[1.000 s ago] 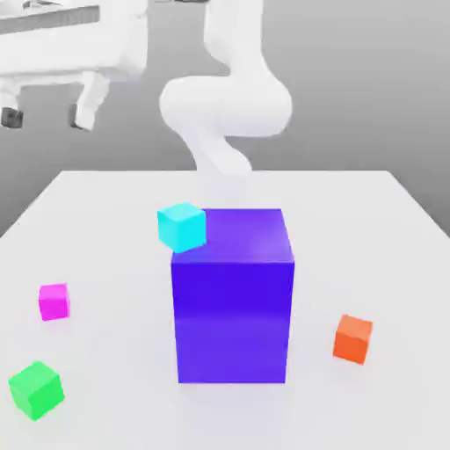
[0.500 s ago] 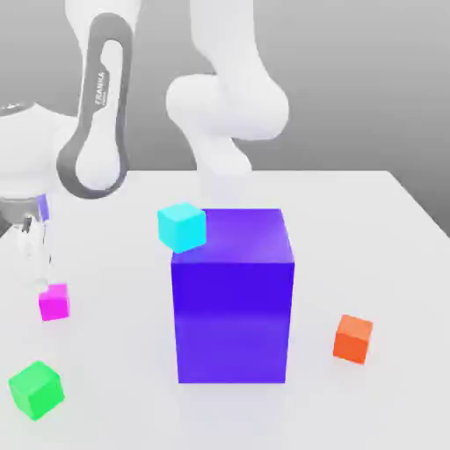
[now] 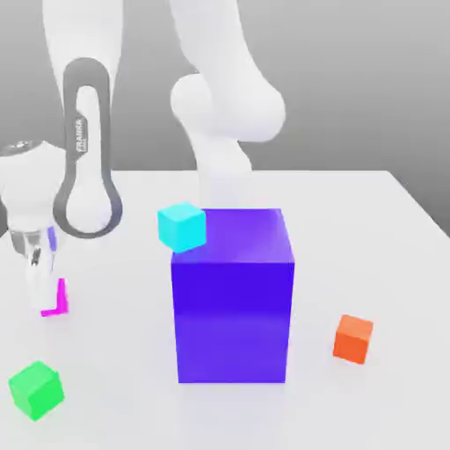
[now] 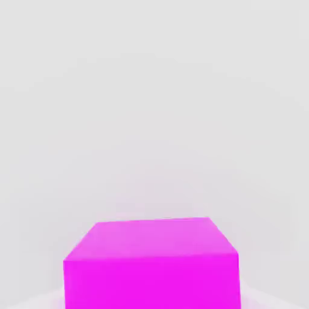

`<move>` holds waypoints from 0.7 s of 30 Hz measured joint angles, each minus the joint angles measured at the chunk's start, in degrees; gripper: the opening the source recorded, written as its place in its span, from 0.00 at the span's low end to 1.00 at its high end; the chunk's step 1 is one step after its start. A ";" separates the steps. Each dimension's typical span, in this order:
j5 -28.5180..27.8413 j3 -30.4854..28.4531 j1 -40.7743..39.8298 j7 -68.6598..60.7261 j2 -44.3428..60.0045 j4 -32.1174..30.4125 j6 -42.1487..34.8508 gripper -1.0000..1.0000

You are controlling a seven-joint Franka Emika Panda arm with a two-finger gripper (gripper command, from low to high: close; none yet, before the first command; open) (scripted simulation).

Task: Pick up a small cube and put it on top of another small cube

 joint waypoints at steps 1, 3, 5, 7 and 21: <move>-2.64 -1.70 1.07 1.96 -2.08 -0.48 -1.55 0.00; -7.38 -2.96 1.74 6.15 -5.59 -0.81 -4.53 0.00; -8.90 -2.22 3.66 10.70 -5.99 1.42 -7.11 0.00; -9.29 -1.06 5.88 15.31 -5.39 4.46 -9.56 0.00; -6.70 6.76 14.94 35.36 7.58 20.73 -12.86 1.00</move>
